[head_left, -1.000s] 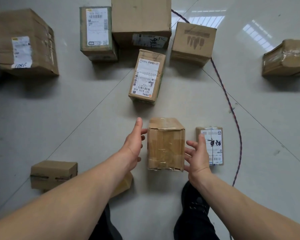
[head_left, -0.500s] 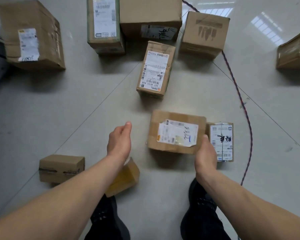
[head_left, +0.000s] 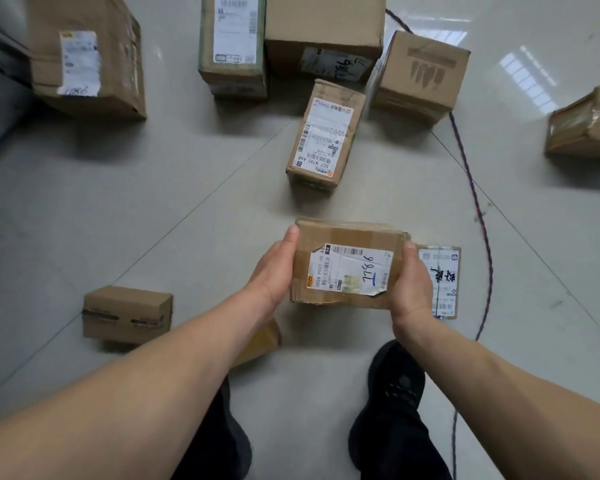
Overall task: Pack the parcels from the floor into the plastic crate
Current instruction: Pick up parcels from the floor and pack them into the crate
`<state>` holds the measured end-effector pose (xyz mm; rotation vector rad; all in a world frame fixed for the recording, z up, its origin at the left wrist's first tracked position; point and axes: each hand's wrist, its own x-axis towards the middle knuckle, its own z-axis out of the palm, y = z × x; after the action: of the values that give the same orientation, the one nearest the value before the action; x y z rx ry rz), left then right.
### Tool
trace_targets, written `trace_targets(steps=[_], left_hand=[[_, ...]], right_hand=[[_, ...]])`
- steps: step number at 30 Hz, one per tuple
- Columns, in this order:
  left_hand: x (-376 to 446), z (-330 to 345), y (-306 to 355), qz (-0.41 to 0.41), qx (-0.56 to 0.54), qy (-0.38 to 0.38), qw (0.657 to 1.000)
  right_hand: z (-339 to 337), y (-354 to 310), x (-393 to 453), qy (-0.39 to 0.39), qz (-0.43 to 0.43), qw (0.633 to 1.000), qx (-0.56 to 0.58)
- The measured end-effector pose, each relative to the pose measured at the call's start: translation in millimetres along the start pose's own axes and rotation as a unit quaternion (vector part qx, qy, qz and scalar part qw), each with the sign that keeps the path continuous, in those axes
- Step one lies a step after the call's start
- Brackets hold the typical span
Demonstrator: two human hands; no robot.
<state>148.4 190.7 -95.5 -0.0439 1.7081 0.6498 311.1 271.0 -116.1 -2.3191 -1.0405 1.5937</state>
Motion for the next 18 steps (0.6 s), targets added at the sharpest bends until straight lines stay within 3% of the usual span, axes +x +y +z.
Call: trace_targets(steps=[8,18], left_hand=[[-147,-88,32,0.002,-0.07,0.051,0.996],[-379,-208,84,0.062,-0.183,0.138,0.971]], right_hand=[[2,-93,-134,-0.064,-0.136,0.975,-0.161],[-12,-216,-374,-0.11,-0.276,0.93,-0.217]])
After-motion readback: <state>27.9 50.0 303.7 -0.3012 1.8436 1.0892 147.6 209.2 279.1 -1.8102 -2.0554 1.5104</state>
